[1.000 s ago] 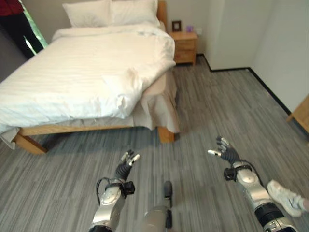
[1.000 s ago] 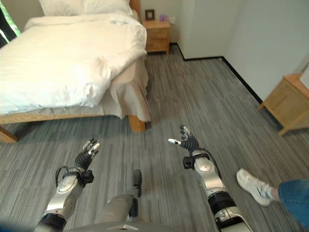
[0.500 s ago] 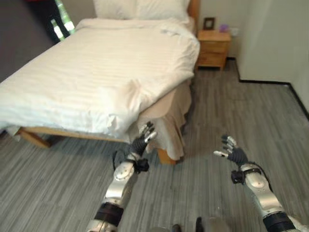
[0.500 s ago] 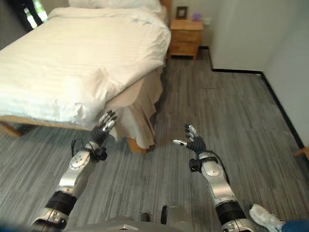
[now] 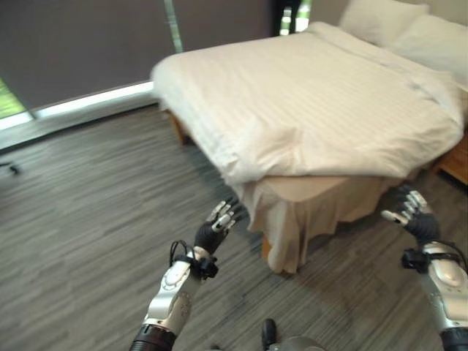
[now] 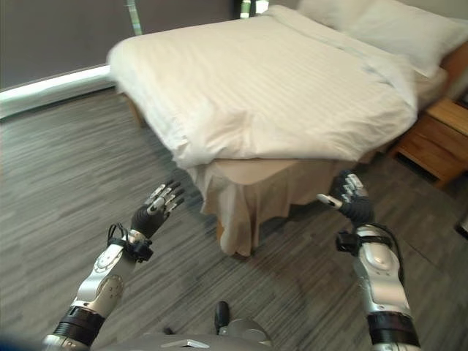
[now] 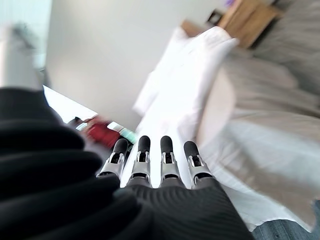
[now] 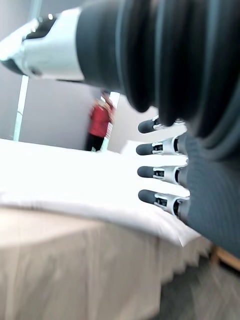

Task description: Making the bed.

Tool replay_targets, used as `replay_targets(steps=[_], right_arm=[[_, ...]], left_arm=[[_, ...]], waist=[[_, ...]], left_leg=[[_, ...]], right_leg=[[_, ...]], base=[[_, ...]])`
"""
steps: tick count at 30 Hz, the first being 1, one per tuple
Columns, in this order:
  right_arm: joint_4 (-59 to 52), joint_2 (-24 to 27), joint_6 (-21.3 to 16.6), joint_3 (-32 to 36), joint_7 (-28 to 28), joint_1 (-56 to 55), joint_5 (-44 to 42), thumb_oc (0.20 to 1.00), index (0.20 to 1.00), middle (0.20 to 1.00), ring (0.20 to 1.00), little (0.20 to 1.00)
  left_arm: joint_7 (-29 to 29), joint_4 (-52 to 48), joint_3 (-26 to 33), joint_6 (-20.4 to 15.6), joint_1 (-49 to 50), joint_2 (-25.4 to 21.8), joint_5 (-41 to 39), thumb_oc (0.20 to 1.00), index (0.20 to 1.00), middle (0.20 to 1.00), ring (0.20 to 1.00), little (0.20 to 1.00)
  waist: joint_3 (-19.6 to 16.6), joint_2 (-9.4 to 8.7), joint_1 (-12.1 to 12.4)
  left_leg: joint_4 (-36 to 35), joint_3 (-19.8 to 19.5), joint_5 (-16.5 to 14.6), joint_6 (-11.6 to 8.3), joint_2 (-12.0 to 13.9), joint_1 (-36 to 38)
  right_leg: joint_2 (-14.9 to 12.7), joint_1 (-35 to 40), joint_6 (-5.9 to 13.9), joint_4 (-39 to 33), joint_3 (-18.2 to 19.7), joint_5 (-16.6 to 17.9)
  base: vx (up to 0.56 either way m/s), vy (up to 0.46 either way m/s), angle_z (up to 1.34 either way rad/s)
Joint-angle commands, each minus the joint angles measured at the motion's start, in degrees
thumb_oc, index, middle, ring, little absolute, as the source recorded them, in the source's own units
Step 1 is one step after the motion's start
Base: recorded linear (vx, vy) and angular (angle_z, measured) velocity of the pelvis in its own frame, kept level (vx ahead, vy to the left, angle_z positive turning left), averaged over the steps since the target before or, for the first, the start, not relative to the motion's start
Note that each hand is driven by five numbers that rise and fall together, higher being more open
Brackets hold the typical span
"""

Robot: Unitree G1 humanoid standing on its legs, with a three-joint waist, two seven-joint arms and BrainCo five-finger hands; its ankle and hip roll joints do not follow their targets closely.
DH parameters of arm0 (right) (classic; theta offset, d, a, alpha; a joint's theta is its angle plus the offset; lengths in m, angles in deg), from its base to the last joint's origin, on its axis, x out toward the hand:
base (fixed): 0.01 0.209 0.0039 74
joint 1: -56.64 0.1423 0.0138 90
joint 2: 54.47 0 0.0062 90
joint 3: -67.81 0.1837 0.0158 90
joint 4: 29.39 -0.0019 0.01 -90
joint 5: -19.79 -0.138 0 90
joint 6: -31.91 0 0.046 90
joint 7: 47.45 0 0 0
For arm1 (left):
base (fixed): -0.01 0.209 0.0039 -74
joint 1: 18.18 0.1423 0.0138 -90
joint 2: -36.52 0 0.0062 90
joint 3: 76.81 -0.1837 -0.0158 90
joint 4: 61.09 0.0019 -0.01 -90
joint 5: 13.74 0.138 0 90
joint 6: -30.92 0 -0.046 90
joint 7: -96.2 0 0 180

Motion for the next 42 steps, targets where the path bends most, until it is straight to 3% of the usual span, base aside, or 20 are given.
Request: replay_targets(steps=[1, 2, 5, 8, 9, 12, 15, 20, 24, 26, 31, 32, 33, 34, 35, 39, 42], right_arm=[[-0.33, 2.67, -3.11, 1.96, -0.53, 1.34, -1.96, 1.0, 1.0, 1.0, 1.0, 1.0], [0.78, 1.74, -3.29, 1.46, -1.21, 1.96, -1.75, 1.0, 1.0, 1.0, 1.0, 1.0], [1.25, 0.79, -3.05, 1.3, -1.41, 2.39, -1.01, 1.0, 1.0, 1.0, 1.0, 1.0], [0.52, 0.58, -2.31, -0.93, -0.54, 5.15, 1.81, 1.0, 1.0, 1.0, 1.0, 1.0], [1.05, 1.3, -1.88, -1.26, -0.15, 6.18, 2.62, 1.0, 1.0, 1.0, 1.0, 1.0], [1.85, 3.24, -2.02, -1.47, -0.03, 6.98, 3.5, 1.0, 1.0, 1.0, 1.0, 1.0], [4.79, 7.19, -1.91, 0.02, -0.37, 7.58, 3.31, 1.0, 1.0, 1.0, 1.0, 1.0], [3.53, 7.32, -1.85, 0.49, -0.32, 7.29, 2.57, 1.0, 1.0, 1.0, 1.0, 1.0], [1.67, 3.74, -1.76, 0.55, -0.68, 5.44, 3.07, 1.0, 1.0, 1.0, 1.0, 1.0], [0.89, -0.54, -2.27, 1.47, -1.39, 3.17, 2.69, 1.0, 1.0, 1.0, 1.0, 1.0], [0.89, -4.62, -3.35, 2.14, -1.33, 0.9, -0.77, 1.0, 1.0, 1.0, 1.0, 1.0], [-0.12, -5.85, -3.08, 0.36, -4.51, 1.61, -3.14, 1.0, 1.0, 1.0, 1.0, 1.0], [0.6, -5.97, -2.93, 0.62, -4.66, 1.45, -2.99, 1.0, 1.0, 1.0, 1.0, 1.0], [1.83, -7.35, -3.54, 2.49, -6.27, 0.64, -5.24, 1.0, 1.0, 1.0, 1.0, 1.0], [1.81, -9.08, -4.63, 3.33, -6.71, 0.18, -7.57, 1.0, 1.0, 1.0, 1.0, 1.0], [2.48, -9.25, -4.05, 3.45, -6.62, -0.43, -7.46, 1.0, 1.0, 1.0, 1.0, 1.0], [1.91, -10.11, -4.11, 3.59, -6.72, -0.12, -8.4, 1.0, 1.0, 1.0, 1.0, 1.0]], left_arm=[[3.34, -1.63, 1.31, -0.79, -1.86, -0.56, -4.27, 1.0, 1.0, 1.0, 1.0, 1.0], [2.23, -1.42, 1.68, -1.99, -1.28, -0.56, -2.99, 1.0, 1.0, 1.0, 1.0, 1.0], [1.03, -1.14, 2.99, -2.9, -0.75, -1.1, -1.44, 1.0, 1.0, 1.0, 1.0, 1.0], [0.14, -0.31, 6.94, -3.31, 0.25, -1.35, -2.17, 1.0, 1.0, 1.0, 1.0, 1.0], [-0.39, 0.32, 8.48, -4.1, 0.5, -2.62, -1.17, 1.0, 1.0, 1.0, 1.0, 1.0], [-1.12, 0.54, 10.27, -4.82, 0.41, -3.84, -0.76, 1.0, 1.0, 1.0, 1.0, 1.0], [-0.39, 0.21, 11.69, -4.98, 2.16, -3.47, -1.28, 1.0, 1.0, 1.0, 1.0, 1.0], [-0.62, 0.45, 11.39, -4.35, 3.65, -1.63, -2.22, 1.0, 1.0, 1.0, 1.0, 1.0], [-1.76, 0.64, 10.91, -4.3, 4.66, 0.37, -1.41, 1.0, 1.0, 1.0, 1.0, 1.0], [-3.53, 1.37, 12.22, -4.85, 5.04, 2.71, -1.61, 1.0, 1.0, 1.0, 1.0, 1.0], [-4.65, 1.95, 12.43, -5.56, 4.76, 3.72, -1.24, 1.0, 1.0, 1.0, 1.0, 1.0], [-19.53, 0.42, 33.68, -13.26, 10.27, 5.82, -1.36, 1.0, 1.0, 1.0, 1.0, 1.0], [-19.32, 0.8, 33.39, -13.05, 10.45, 5.72, -1.0, 1.0, 1.0, 1.0, 1.0, 1.0], [-20.25, 2.02, 32.81, -12.88, 9.85, 4.52, 1.07, 1.0, 1.0, 1.0, 1.0, 1.0], [-20.77, 2.31, 31.49, -13.01, 9.01, 4.57, 1.69, 1.0, 1.0, 1.0, 1.0, 1.0], [-21.15, 1.97, 31.9, -13.12, 8.03, 3.86, 2.64, 1.0, 1.0, 1.0, 1.0, 1.0], [-22.01, 2.43, 32.41, -13.07, 7.72, 3.47, 3.13, 1.0, 1.0, 1.0, 1.0, 1.0]], waist=[[-2.93, 3.05, 0.27], [-3.5, 3.75, 0.68], [-3.74, 4.15, 0.8], [-1.59, 5.09, 1.25], [-1.43, 5.45, 1.45], [-1.21, 5.37, 2.05], [-2.09, 4.33, 2.87], [-2.98, 4.43, 3.14], [-3.21, 4.77, 3.15], [-3.46, 4.94, 2.9], [-3.8, 5.0, 2.29], [2.87, 1.77, 9.46], [2.5, 1.94, 9.69], [0.71, 3.37, 8.91], [-0.69, 4.92, 8.32], [-1.23, 5.21, 7.19], [-1.43, 5.08, 6.89]], left_leg=[[-7.62, -4.15, 8.36, 0.69, -3.16, -0.36], [-9.96, -6.75, 8.95, 1.12, -4.25, 0.35], [-11.51, -7.75, 9.2, 1.74, -4.88, 1.51], [-12.07, -6.83, 9.48, 2.51, -4.48, 2.17], [-12.02, -7.34, 9.33, 2.35, -4.36, 2.18], [-12.14, -8.27, 9.17, 1.95, -4.28, 2.66], [-12.44, -10.47, 9.45, 1.26, -4.6, 2.97], [-12.44, -11.94, 9.52, 0.73, -4.61, 2.74], [-12.44, -12.52, 9.29, 0.84, -4.61, 3.02], [-12.44, -12.65, 8.99, 0.9, -4.75, 3.47], [-12.44, -12.24, 8.41, 1.0, -4.71, 4.12], [17.52, -9.42, 11.17, -1.24, 2.19, -10.54], [16.15, -8.29, 10.55, -0.32, -0.22, -11.04], [5.98, -3.57, 7.07, 2.66, -4.09, -8.07], [-2.69, -2.47, 8.04, 3.41, -6.2, -4.86], [-7.04, -5.92, 9.29, 3.09, -6.77, -1.82], [-8.81, -6.37, 9.37, 3.18, -6.83, -0.17]], right_leg=[[-3.32, 2.38, 4.01, -1.47, 7.43, 3.64], [-3.44, 2.73, 3.67, -1.47, 6.72, 3.4], [-3.87, 3.15, 3.78, -0.21, 6.1, 2.94], [-2.96, -2.62, 4.67, 10.05, 8.97, 2.89], [-2.05, -3.66, 4.64, 8.8, 12.04, 1.91], [-2.21, -3.8, 4.19, 5.39, 12.65, 2.92], [-2.38, 0.04, 3.73, -0.65, 12.07, 4.0], [-2.11, 1.46, 3.54, -1.47, 10.25, 3.63], [-1.95, 2.17, 3.34, -1.47, 9.72, 3.07], [-1.94, 2.86, 3.29, -1.47, 9.62, 2.75], [-1.86, 3.23, 3.4, -1.47, 10.2, 2.57], [-7.53, 4.04, 3.63, -1.18, 7.12, 1.96], [-6.75, 3.79, 3.62, -1.15, 7.48, 2.33], [-4.87, 3.74, 3.87, -1.47, 6.64, 1.89], [-3.29, 3.71, 4.3, -1.47, 5.71, 1.15], [-2.68, 4.31, 3.92, -1.47, 3.56, 0.47], [-3.04, 5.55, 3.58, -1.15, 2.03, 0.23]], base=[[0.06, 0.034, 0.66], [0.06, 0.036, 0.17], [0.09, 0.039, 0.44], [-0.03, 0.046, 0.0], [0.01, 0.004, -0.81], [0.1, -0.067, -0.42], [0.11, -0.074, 0.12], [0.07, -0.058, 0.4], [0.05, -0.005, 0.07], [0.05, 0.016, -0.02], [0.02, 0.016, -0.01], [0.01, -0.048, -0.03], [0.1, -0.16, -0.41], [0.21, -0.193, -0.15], [0.21, -0.126, 0.1], [0.11, -0.05, 0.43], [0.11, 0.003, 0.57]])
